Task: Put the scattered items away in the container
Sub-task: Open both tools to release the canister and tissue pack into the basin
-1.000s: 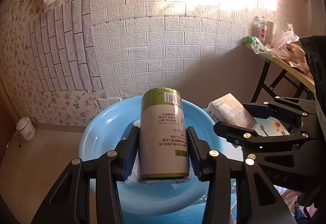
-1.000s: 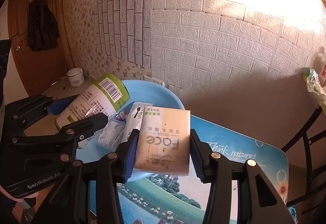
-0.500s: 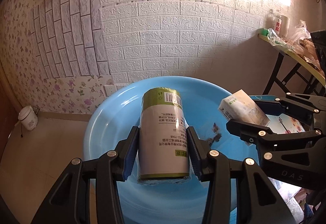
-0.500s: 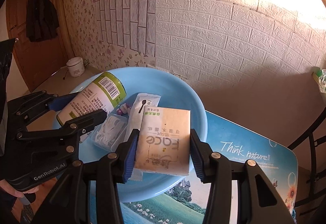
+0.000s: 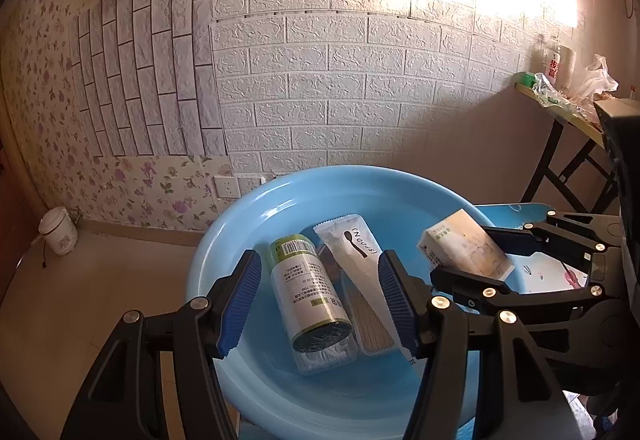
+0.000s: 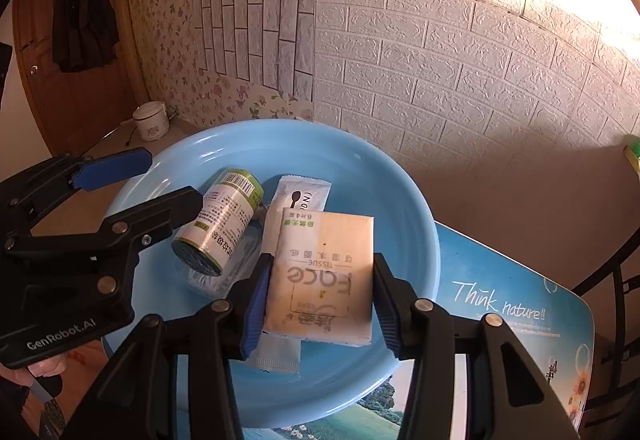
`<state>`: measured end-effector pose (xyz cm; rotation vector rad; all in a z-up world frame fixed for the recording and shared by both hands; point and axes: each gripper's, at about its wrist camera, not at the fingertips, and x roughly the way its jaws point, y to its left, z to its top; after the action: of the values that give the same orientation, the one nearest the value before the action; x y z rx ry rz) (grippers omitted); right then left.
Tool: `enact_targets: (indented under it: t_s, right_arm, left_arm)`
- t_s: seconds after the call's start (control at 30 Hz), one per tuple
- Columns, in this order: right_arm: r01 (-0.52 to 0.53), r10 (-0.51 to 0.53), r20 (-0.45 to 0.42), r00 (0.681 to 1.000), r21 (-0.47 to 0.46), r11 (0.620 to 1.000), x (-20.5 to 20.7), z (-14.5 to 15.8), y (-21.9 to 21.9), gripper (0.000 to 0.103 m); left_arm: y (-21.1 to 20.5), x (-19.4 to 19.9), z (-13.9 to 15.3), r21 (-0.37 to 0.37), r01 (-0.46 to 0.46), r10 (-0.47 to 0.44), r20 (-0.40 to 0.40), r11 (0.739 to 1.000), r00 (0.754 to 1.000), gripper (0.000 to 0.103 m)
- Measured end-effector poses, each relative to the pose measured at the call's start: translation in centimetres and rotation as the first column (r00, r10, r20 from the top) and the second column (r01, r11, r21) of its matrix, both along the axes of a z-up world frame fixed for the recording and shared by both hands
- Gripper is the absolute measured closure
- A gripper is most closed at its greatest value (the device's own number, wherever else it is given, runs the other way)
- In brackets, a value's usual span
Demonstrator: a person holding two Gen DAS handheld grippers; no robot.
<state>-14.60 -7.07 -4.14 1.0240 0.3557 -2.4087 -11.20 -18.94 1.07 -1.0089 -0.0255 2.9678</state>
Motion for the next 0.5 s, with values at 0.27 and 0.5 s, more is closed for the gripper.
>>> enact_targets:
  t_s: [0.27,0.5]
  right_arm:
    - [0.000,0.000,0.003,1.000,-0.009,1.000,-0.66,-0.30,0.03,0.054]
    - [0.007,-0.006,-0.063,0.998,0.012,1.000,-0.17,-0.15,-0.07,0.008]
  left_arm:
    - [-0.32,0.12,-0.05,0.004,-0.010,0.010,0.007,1.000,1.000,0.044]
    - [-0.73,0.41,0.06,0.003,-0.042,0.042,-0.001,0.999,0.999,0.024]
